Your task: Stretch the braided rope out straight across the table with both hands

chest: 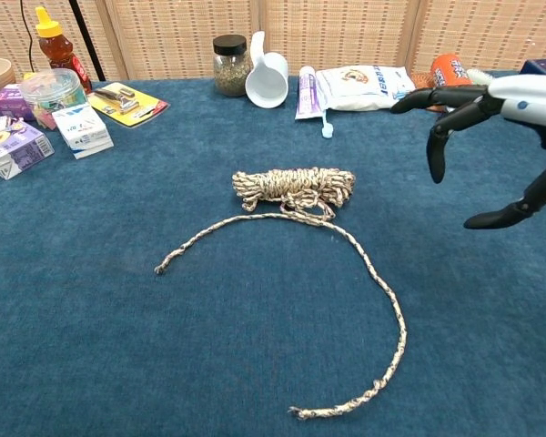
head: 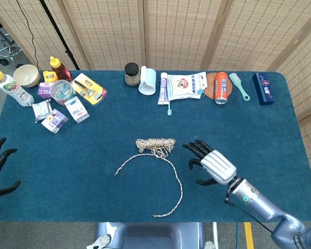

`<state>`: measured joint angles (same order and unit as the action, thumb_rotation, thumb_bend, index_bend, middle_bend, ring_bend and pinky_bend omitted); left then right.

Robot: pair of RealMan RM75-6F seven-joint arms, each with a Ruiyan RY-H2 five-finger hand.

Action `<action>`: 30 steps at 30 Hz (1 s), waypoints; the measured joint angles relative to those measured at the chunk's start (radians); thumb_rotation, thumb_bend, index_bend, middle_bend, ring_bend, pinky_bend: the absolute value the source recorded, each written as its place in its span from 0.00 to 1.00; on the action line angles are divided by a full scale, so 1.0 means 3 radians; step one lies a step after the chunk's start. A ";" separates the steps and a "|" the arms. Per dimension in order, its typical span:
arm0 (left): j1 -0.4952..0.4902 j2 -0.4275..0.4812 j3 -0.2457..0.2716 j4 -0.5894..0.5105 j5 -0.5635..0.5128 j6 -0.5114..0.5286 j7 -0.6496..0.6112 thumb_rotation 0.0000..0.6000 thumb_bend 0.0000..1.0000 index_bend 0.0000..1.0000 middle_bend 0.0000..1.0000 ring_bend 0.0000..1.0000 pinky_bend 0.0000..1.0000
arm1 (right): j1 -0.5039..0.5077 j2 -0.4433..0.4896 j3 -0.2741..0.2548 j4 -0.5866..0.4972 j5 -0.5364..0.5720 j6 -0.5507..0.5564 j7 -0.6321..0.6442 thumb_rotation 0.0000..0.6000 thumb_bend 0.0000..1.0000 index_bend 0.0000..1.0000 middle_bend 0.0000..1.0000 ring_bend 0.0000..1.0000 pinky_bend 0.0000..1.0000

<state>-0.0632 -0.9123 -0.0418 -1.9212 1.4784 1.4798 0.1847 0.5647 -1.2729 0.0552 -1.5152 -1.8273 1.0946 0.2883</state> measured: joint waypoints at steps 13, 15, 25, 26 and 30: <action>-0.0024 -0.0017 0.0000 0.0065 -0.0055 -0.0042 -0.0045 1.00 0.13 0.20 0.05 0.02 0.00 | 0.0333 -0.0286 -0.0130 0.0213 -0.0032 -0.0266 -0.0059 1.00 0.40 0.47 0.10 0.02 0.00; -0.0024 -0.0015 0.0002 0.0077 -0.0059 -0.0046 -0.0064 1.00 0.13 0.20 0.05 0.02 0.00 | 0.0370 -0.0329 -0.0150 0.0247 -0.0023 -0.0299 -0.0071 1.00 0.41 0.47 0.10 0.02 0.00; -0.0027 -0.0002 0.0022 0.0123 -0.0061 -0.0068 -0.0148 1.00 0.13 0.20 0.05 0.02 0.00 | 0.0504 -0.0553 -0.0254 0.0506 -0.0043 -0.0366 -0.0252 1.00 0.41 0.48 0.10 0.02 0.00; -0.0025 0.0000 0.0024 0.0126 -0.0061 -0.0069 -0.0160 1.00 0.13 0.20 0.05 0.02 0.00 | 0.0517 -0.0577 -0.0271 0.0539 -0.0050 -0.0366 -0.0273 1.00 0.41 0.48 0.10 0.02 0.00; -0.0016 0.0011 0.0035 0.0139 -0.0059 -0.0065 -0.0195 1.00 0.13 0.20 0.05 0.02 0.00 | 0.0545 -0.0650 -0.0322 0.0621 -0.0064 -0.0352 -0.0337 1.00 0.41 0.48 0.10 0.02 0.00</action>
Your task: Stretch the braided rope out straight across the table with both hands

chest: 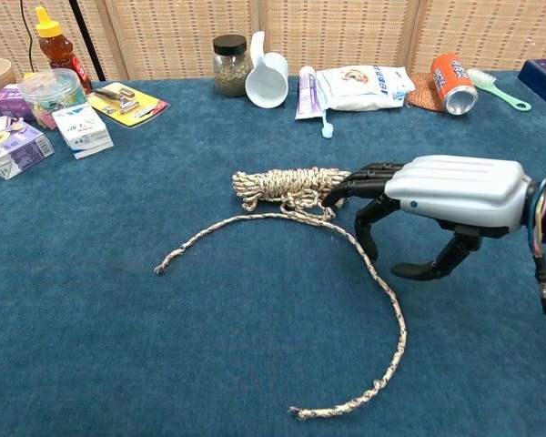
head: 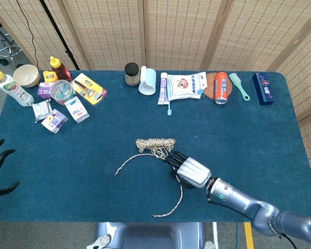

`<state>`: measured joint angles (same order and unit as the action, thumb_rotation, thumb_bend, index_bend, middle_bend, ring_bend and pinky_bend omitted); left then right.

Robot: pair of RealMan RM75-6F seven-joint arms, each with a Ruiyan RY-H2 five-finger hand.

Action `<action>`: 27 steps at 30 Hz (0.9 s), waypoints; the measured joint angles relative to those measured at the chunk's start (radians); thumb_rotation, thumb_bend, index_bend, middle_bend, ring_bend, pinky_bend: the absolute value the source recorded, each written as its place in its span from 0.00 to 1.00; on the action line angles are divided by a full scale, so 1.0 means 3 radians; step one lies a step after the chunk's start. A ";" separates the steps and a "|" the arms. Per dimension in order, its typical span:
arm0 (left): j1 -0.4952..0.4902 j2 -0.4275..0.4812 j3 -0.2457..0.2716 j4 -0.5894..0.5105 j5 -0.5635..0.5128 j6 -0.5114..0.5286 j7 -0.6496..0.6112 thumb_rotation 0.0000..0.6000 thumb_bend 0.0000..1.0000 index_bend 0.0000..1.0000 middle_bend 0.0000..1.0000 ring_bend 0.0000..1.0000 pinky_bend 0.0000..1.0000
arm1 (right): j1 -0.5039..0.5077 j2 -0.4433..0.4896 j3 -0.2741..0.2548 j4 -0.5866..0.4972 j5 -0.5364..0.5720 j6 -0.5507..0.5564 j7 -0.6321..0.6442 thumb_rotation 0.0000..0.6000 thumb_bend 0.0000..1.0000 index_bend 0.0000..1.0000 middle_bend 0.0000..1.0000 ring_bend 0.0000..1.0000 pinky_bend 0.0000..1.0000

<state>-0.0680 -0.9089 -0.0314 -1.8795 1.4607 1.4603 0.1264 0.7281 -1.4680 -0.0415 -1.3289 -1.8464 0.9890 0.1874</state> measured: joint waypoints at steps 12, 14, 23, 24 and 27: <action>0.0042 0.0062 0.0038 0.0024 0.0025 0.0029 -0.0105 1.00 0.13 0.20 0.05 0.02 0.00 | 0.0035 -0.0222 -0.0132 0.0269 -0.0079 0.0171 -0.0018 1.00 0.41 0.49 0.09 0.00 0.00; 0.0046 0.0068 0.0041 0.0022 0.0030 0.0033 -0.0110 1.00 0.13 0.20 0.05 0.02 0.00 | 0.0036 -0.0238 -0.0151 0.0302 -0.0095 0.0193 -0.0022 1.00 0.41 0.49 0.09 0.00 0.00; 0.0086 0.0121 0.0065 -0.0019 0.0074 0.0092 -0.0122 1.00 0.13 0.20 0.05 0.02 0.00 | 0.0018 -0.0338 -0.0281 0.0485 -0.0159 0.0316 -0.0005 1.00 0.41 0.48 0.09 0.00 0.00; 0.0089 0.0125 0.0066 -0.0024 0.0078 0.0097 -0.0121 1.00 0.13 0.20 0.05 0.02 0.00 | 0.0017 -0.0346 -0.0297 0.0506 -0.0166 0.0325 -0.0006 1.00 0.41 0.48 0.09 0.00 0.00; 0.0095 0.0135 0.0067 -0.0039 0.0087 0.0110 -0.0120 1.00 0.13 0.20 0.05 0.02 0.00 | 0.0008 -0.0363 -0.0346 0.0559 -0.0177 0.0365 0.0007 1.00 0.41 0.48 0.09 0.00 0.00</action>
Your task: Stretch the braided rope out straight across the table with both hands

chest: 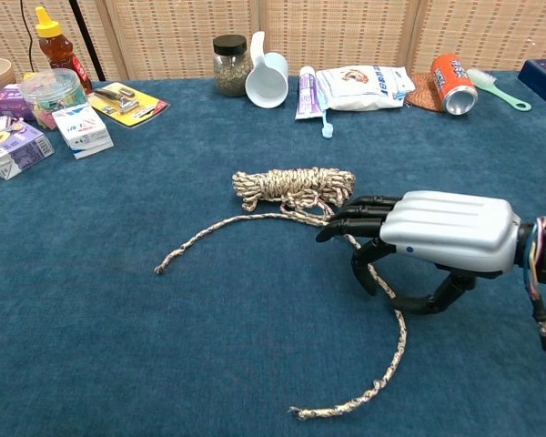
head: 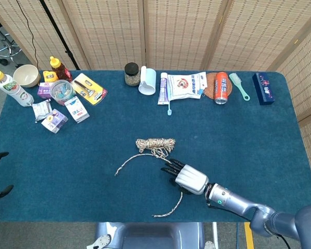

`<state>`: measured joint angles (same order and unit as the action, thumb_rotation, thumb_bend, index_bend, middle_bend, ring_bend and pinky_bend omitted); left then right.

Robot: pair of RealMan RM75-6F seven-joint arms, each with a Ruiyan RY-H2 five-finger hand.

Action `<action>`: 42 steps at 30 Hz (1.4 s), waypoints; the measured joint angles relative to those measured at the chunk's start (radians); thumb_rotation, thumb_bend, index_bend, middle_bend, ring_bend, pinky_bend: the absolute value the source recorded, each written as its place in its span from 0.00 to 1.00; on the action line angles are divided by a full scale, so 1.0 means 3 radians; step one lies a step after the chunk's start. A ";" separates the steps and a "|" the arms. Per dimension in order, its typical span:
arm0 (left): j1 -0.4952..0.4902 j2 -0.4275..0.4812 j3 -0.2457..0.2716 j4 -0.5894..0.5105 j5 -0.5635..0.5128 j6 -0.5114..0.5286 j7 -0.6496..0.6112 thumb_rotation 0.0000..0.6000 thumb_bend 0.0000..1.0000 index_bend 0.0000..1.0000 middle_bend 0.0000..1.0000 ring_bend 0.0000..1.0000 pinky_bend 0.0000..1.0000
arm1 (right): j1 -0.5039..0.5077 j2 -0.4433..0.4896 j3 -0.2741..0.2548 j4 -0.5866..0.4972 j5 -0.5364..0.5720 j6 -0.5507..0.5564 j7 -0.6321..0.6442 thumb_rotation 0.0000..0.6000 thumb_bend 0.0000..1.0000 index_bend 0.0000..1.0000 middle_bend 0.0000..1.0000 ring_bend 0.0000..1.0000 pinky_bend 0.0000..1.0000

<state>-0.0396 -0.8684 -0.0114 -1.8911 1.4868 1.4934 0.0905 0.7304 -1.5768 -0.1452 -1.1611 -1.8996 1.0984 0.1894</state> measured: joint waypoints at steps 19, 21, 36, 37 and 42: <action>0.0005 -0.0002 0.0007 -0.0041 0.0024 0.0008 0.0023 1.00 0.13 0.20 0.05 0.02 0.00 | -0.0042 -0.0042 -0.0122 0.0112 0.0027 0.0077 0.0007 1.00 0.41 0.49 0.09 0.00 0.00; 0.0006 0.0001 0.0006 -0.0040 0.0018 0.0006 0.0023 1.00 0.13 0.20 0.05 0.02 0.00 | -0.0036 -0.0050 -0.0124 0.0114 0.0030 0.0079 0.0014 1.00 0.41 0.49 0.09 0.00 0.00; 0.0003 -0.0005 -0.0001 -0.0030 0.0015 0.0004 0.0022 1.00 0.13 0.20 0.05 0.02 0.00 | -0.0032 -0.0062 -0.0152 0.0160 0.0054 0.0099 0.0002 1.00 0.41 0.48 0.09 0.00 0.00; 0.0002 -0.0006 -0.0001 -0.0032 0.0017 0.0004 0.0024 1.00 0.13 0.20 0.05 0.02 0.00 | -0.0030 -0.0054 -0.0157 0.0157 0.0050 0.0101 -0.0001 1.00 0.41 0.48 0.09 0.00 0.00; 0.0004 -0.0009 0.0001 -0.0045 0.0032 0.0013 0.0031 1.00 0.13 0.19 0.05 0.02 0.00 | -0.0027 -0.0029 -0.0192 0.0144 0.0032 0.0101 -0.0024 1.00 0.41 0.48 0.09 0.00 0.00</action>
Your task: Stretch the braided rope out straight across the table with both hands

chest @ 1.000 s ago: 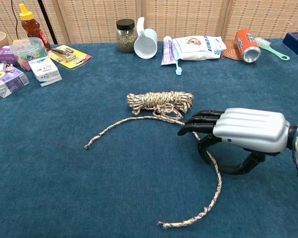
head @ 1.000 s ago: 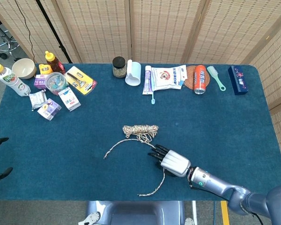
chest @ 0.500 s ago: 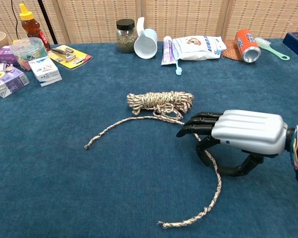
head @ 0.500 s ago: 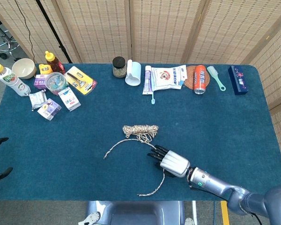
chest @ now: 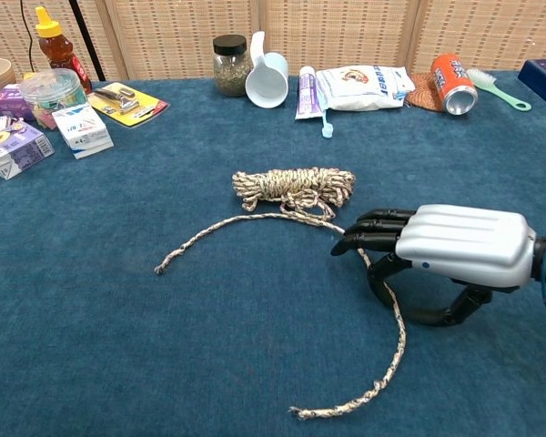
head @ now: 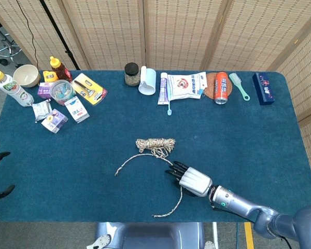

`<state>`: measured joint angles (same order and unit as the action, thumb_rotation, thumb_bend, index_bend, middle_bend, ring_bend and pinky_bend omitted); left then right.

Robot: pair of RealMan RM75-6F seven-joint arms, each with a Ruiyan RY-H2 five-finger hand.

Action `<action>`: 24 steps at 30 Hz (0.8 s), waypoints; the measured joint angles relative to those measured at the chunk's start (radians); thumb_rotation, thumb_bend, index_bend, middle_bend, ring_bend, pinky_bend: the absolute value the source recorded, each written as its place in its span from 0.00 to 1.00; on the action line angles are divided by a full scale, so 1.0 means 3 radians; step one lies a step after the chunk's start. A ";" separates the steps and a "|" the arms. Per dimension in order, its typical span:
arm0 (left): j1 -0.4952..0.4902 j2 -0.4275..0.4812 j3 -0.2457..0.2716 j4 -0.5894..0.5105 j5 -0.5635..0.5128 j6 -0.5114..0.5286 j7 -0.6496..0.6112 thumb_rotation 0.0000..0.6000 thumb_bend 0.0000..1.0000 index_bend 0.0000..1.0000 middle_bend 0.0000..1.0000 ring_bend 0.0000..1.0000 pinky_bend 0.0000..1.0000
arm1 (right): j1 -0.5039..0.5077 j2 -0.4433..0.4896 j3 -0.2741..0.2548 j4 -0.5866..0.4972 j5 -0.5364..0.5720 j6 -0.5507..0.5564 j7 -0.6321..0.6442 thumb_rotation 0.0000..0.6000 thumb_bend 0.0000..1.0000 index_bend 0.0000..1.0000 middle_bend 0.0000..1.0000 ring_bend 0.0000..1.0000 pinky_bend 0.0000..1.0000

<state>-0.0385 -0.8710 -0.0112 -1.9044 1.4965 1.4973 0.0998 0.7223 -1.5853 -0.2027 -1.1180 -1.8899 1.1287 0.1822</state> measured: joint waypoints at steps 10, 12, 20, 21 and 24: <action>0.0006 0.0011 -0.0001 -0.0008 0.0009 0.0015 -0.0001 1.00 0.13 0.19 0.05 0.02 0.00 | -0.0009 0.0003 -0.0019 -0.0014 0.0007 0.0001 -0.0017 1.00 0.41 0.48 0.09 0.00 0.00; 0.0007 0.0013 0.0000 -0.0008 0.0011 0.0015 -0.0003 1.00 0.13 0.19 0.05 0.02 0.00 | -0.0004 0.0000 -0.0017 -0.0015 0.0008 -0.0001 -0.0015 1.00 0.41 0.48 0.09 0.00 0.00; 0.0013 0.0022 -0.0002 0.0003 -0.0003 0.0019 -0.0019 1.00 0.13 0.19 0.05 0.02 0.00 | 0.0019 -0.0032 -0.0005 0.0001 0.0017 -0.0031 -0.0012 1.00 0.41 0.49 0.09 0.00 0.00; 0.0014 0.0022 -0.0002 0.0005 -0.0004 0.0020 -0.0022 1.00 0.13 0.19 0.05 0.02 0.00 | 0.0021 -0.0038 -0.0004 0.0005 0.0018 -0.0034 -0.0012 1.00 0.41 0.49 0.09 0.00 0.00; 0.0013 0.0020 -0.0005 0.0013 -0.0007 0.0020 -0.0031 1.00 0.13 0.19 0.05 0.02 0.00 | 0.0024 -0.0051 -0.0002 0.0013 0.0024 -0.0042 -0.0007 1.00 0.42 0.50 0.10 0.00 0.00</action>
<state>-0.0346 -0.8651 -0.0127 -1.9006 1.4943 1.5033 0.0906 0.7295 -1.6008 -0.2035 -1.1141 -1.8826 1.1161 0.1801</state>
